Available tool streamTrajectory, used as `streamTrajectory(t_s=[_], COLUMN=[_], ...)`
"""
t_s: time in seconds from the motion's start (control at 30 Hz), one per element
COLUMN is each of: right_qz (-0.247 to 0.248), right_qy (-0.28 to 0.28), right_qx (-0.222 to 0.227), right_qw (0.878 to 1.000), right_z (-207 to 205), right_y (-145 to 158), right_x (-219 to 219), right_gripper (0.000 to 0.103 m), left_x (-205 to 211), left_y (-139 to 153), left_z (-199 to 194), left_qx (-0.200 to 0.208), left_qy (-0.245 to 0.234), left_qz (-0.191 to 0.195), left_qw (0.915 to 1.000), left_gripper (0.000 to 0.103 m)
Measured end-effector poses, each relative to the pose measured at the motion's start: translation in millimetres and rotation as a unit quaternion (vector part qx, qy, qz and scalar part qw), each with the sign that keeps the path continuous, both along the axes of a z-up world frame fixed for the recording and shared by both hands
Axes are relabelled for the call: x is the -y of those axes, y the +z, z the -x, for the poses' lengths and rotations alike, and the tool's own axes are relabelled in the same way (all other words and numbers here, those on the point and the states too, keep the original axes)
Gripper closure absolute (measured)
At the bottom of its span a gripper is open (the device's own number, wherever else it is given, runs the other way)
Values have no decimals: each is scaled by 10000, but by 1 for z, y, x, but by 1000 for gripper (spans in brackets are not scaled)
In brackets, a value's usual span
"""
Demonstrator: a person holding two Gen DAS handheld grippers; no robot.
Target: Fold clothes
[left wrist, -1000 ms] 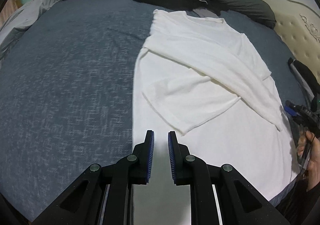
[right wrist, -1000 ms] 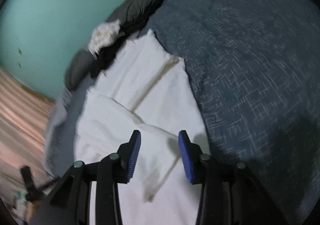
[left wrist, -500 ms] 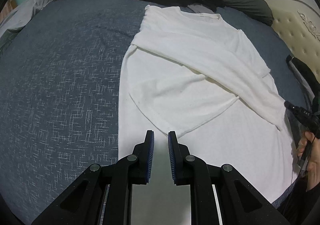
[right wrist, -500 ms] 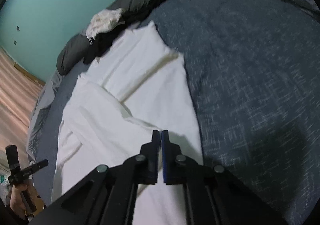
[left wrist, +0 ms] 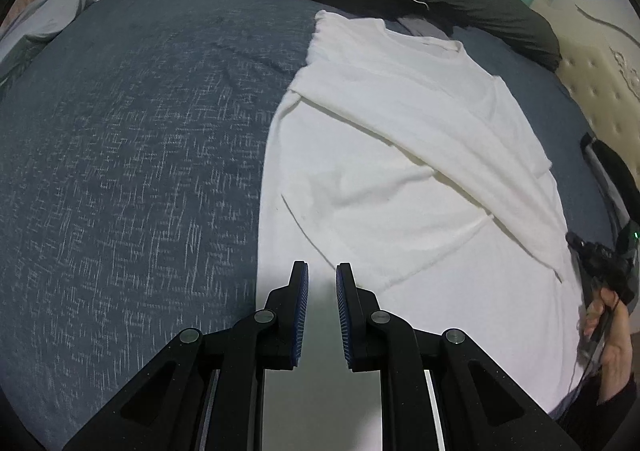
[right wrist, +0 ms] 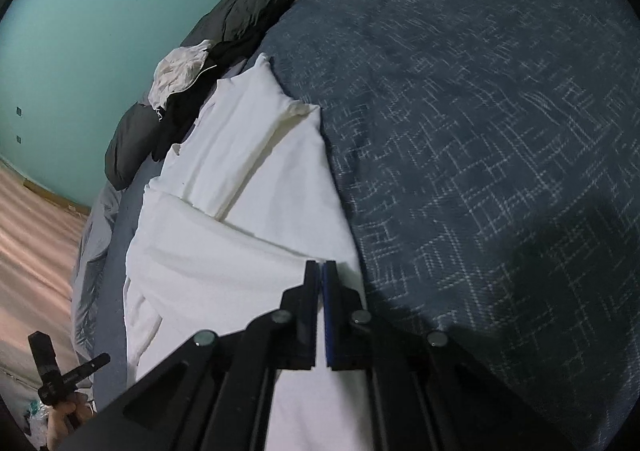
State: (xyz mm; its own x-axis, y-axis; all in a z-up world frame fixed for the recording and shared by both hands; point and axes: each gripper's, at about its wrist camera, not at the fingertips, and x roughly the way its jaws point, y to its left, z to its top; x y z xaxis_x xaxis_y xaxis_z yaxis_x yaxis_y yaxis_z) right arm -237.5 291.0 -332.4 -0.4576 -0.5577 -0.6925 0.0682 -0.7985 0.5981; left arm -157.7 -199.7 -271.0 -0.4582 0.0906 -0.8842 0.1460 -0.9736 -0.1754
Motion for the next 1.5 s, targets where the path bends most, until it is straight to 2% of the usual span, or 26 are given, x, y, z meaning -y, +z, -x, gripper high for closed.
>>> streamTrajectory(t_s=[0.2,0.27,0.37,0.47,0.57,0.63,0.7,0.87,0.97,1.23,1.33,1.5], right_qz=[237,291,307,335,376,386,392,384,387,344,307,313], right_qy=[-164,-230,-140,-76,-61,-52,-44,-13,-11,-7,-53,-175], right_qx=[27,-68,-188,-221,-193,-179,-172,-142,-123,-156,-158,-187], right_qw=[9996,9993,9993,9992,9991,9991,9991,9992,9992,9993,9994,9992], right_z=[-2,-4,-5,-4,-3,-3,-4,-5,-5,-7,-7,-6], right_y=[2,7,15,16,15,14,14,12,11,11,13,16], right_x=[-5,-8,-6,-3,-1,-1,-1,2,3,3,2,-3], right_gripper=[98,98,98,98,98,98,98,98,98,98,98,98], left_x=[9,10,11,15,15,15,15,14,20,33,26,20], left_y=[-18,-23,-31,-38,-42,-43,-41,-28,-23,-50,-49,-31], left_z=[36,49,63,67,68,68,65,56,51,57,58,56], left_qx=[-13,-35,14,44,-3,-49,-92,-188,-239,186,216,150], left_qy=[219,218,153,158,114,97,109,150,246,524,432,409], left_qz=[-79,41,310,206,207,159,43,58,-129,-433,-278,53], left_qw=[9997,9997,9994,9997,9997,9998,9999,9997,9993,9975,9984,9990], left_gripper=[88,87,72,72,72,80,97,98,98,98,98,90])
